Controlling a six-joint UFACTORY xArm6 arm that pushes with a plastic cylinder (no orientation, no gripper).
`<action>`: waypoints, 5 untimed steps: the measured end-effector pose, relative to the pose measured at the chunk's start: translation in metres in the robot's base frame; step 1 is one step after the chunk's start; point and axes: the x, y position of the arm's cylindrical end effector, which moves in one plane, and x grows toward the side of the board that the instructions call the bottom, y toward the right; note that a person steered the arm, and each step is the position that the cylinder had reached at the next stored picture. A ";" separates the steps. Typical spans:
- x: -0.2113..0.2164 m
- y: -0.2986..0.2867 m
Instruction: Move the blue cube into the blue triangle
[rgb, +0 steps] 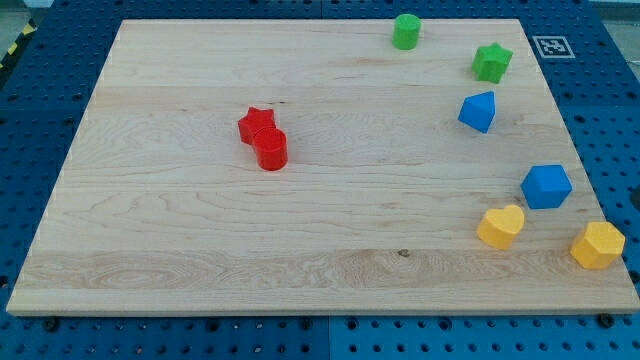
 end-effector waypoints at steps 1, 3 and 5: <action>-0.003 -0.032; -0.006 -0.085; -0.011 -0.098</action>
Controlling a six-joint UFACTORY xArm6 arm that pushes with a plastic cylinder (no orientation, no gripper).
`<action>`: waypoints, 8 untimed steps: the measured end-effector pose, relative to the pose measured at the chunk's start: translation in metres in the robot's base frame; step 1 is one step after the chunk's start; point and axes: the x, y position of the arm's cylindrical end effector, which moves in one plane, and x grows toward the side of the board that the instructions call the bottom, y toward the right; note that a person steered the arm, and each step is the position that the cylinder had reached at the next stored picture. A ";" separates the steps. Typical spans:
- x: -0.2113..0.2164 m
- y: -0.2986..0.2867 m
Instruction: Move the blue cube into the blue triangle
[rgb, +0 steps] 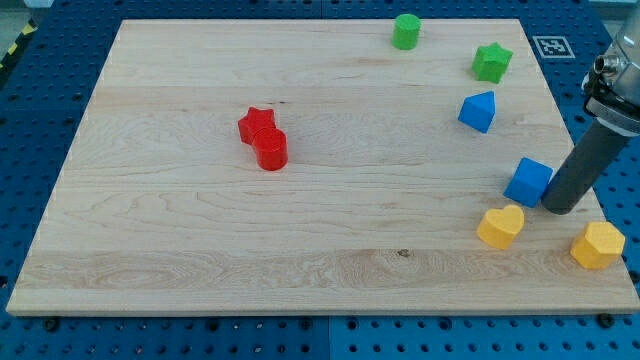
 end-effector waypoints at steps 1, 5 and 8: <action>-0.001 -0.007; -0.035 -0.055; -0.060 -0.054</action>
